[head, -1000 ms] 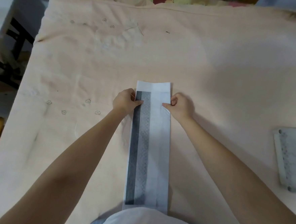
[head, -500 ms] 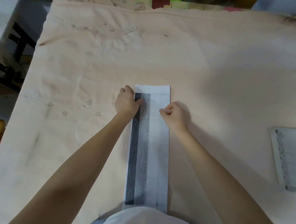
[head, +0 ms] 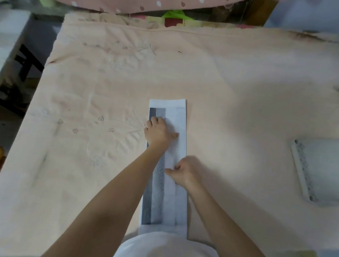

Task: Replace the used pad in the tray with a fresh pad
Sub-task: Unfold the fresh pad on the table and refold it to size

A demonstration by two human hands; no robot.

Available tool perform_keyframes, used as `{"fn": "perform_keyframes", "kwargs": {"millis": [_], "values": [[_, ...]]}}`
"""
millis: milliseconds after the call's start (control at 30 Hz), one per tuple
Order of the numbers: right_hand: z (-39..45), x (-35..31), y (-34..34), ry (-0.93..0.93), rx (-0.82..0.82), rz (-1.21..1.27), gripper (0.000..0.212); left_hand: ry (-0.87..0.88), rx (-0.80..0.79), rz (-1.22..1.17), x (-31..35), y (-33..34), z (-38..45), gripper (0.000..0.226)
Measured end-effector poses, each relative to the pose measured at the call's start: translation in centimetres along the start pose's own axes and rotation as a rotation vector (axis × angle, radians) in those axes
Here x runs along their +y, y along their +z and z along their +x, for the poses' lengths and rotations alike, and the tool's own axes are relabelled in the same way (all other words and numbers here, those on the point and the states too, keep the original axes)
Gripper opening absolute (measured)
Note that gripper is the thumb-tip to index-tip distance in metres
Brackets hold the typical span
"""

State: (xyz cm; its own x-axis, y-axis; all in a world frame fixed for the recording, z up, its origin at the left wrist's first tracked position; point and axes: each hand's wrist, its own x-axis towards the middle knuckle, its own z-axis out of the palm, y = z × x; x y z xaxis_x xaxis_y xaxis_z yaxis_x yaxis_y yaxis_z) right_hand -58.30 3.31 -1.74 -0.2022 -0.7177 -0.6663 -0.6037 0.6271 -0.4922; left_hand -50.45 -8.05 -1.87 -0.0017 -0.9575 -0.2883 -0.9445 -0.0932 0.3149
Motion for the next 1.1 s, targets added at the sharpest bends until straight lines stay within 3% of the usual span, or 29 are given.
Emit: {"fn": "perform_keyframes", "kwargs": {"millis": [200, 400, 500, 667, 800, 967, 1100], "values": [[-1.2, 0.8, 1.6, -0.054, -0.015, 0.125, 0.04, 0.029, -0.012, 0.103, 0.3, -0.2, -1.3, 0.08], [-2.2, 0.6, 1.9, -0.077, 0.059, 0.072, 0.038, 0.08, 0.014, 0.294, 0.9, -1.5, -2.4, 0.038], [-3.0, 0.8, 2.2, -0.062, 0.058, 0.01, 0.034, 0.058, -0.027, 0.255, 0.9, -2.4, -2.3, 0.029], [-4.6, 1.8, 2.5, -0.079, 0.01, -0.001, 0.037, 0.019, -0.093, 0.094, -0.7, -4.6, -1.5, 0.042], [-6.1, 1.9, 3.0, -0.125, 0.072, 0.007, 0.034, 0.081, -0.116, 0.027, -1.4, -5.5, -1.8, 0.01], [-8.2, 1.5, 2.4, -0.152, 0.218, -0.087, 0.027, 0.129, -0.084, -0.058, -0.2, -5.8, -2.4, 0.017], [-9.6, 1.4, 1.2, -0.172, 0.345, -0.175, 0.01, 0.082, -0.152, -0.026, 2.1, -6.1, -3.9, 0.067]]}}
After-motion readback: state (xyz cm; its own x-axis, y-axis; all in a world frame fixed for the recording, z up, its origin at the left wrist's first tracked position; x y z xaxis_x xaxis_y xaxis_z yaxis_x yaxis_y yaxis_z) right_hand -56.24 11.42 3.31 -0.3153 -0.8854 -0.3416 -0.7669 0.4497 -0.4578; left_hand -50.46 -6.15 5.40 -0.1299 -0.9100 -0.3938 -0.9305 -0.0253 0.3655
